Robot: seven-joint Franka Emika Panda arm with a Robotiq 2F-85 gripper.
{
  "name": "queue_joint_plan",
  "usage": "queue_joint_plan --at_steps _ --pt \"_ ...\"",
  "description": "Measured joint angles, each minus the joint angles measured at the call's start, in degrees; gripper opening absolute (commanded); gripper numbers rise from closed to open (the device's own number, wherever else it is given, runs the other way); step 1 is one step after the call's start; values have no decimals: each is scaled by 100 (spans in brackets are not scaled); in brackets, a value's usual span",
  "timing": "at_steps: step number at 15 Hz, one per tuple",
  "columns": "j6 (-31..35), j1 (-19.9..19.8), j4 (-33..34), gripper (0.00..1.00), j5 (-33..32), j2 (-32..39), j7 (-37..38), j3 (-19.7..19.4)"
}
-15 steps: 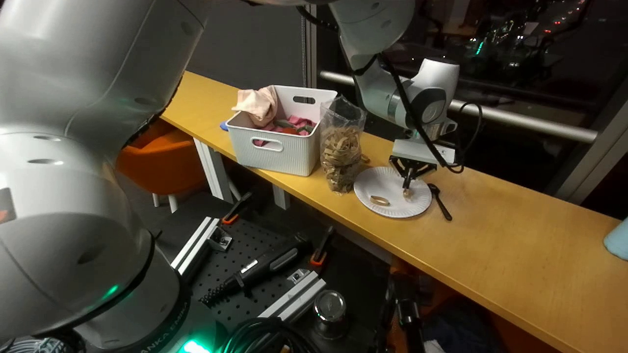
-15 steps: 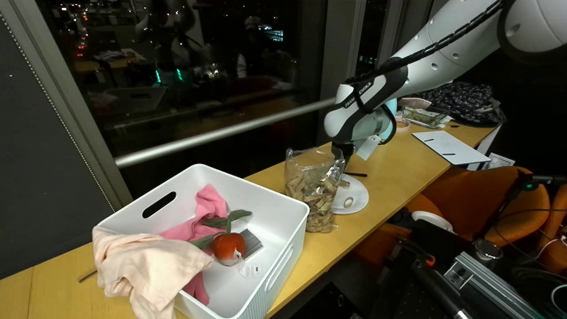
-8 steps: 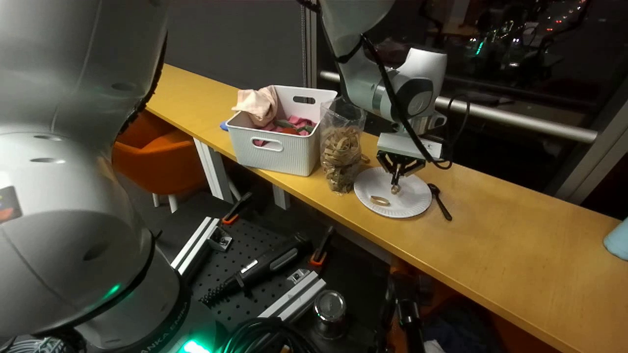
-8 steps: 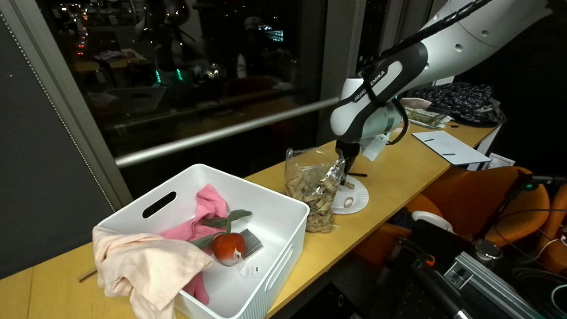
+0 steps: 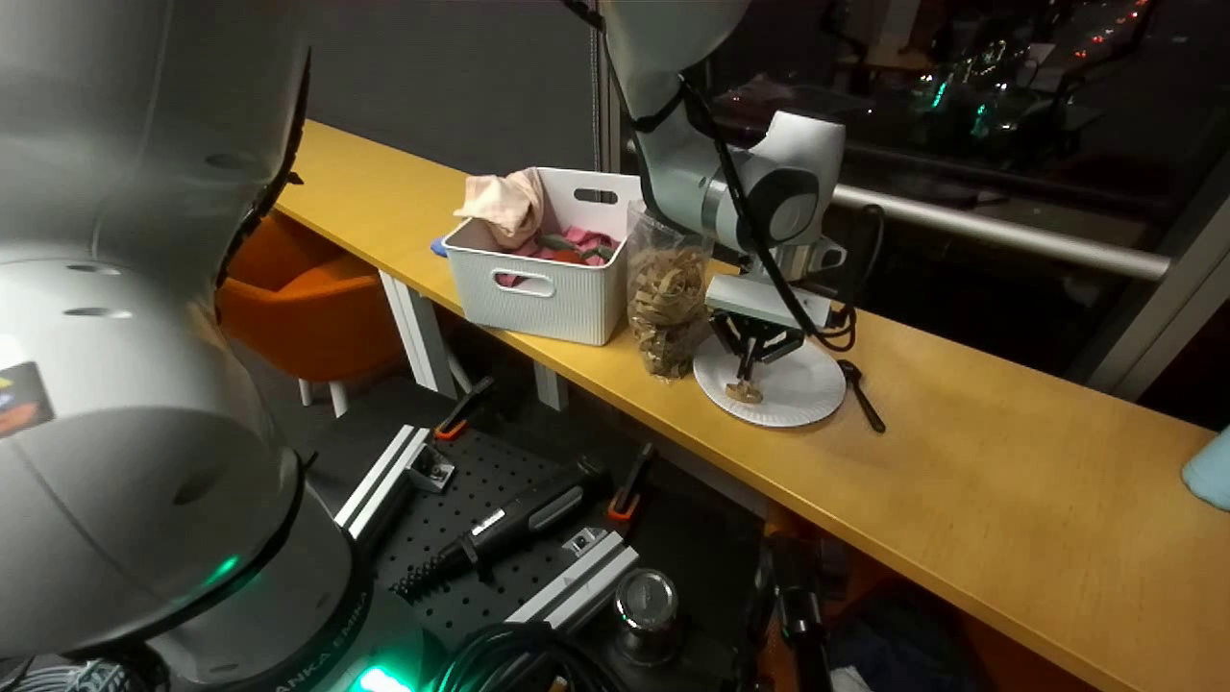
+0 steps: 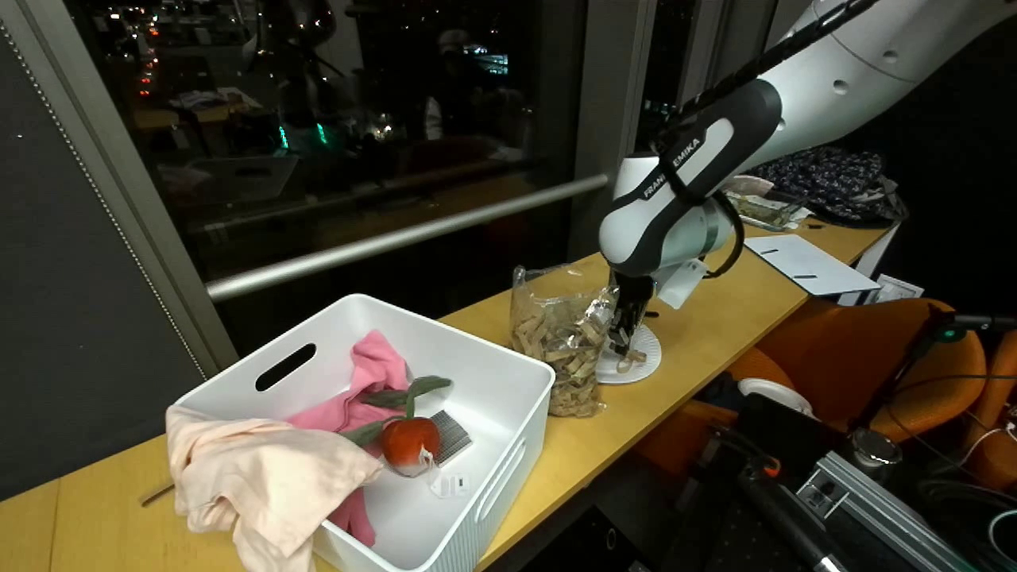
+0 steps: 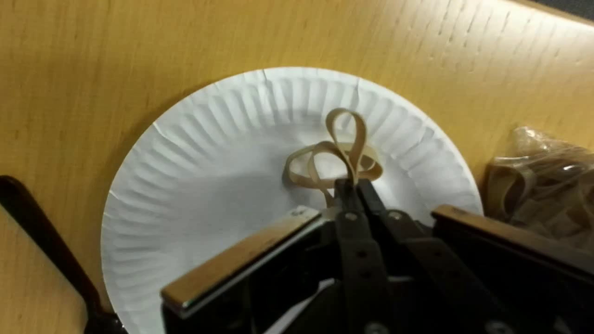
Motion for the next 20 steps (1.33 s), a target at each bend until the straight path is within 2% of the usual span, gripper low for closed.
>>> queue_joint_plan --at_steps 2,3,6,7,9,11,13,20 --pt "0 -2 -24 18 0 0 27 -1" --pt "0 -3 -28 36 0 0 40 -2" --pt "0 -6 -32 57 0 0 61 -5" --pt "0 -6 -31 54 0 0 63 -5" --pt "0 -6 -31 57 0 0 64 -5" --pt "0 -6 -30 49 0 2 63 0" --pt "0 -5 -25 48 0 16 63 10" --pt "0 -43 -23 52 0 77 64 22"
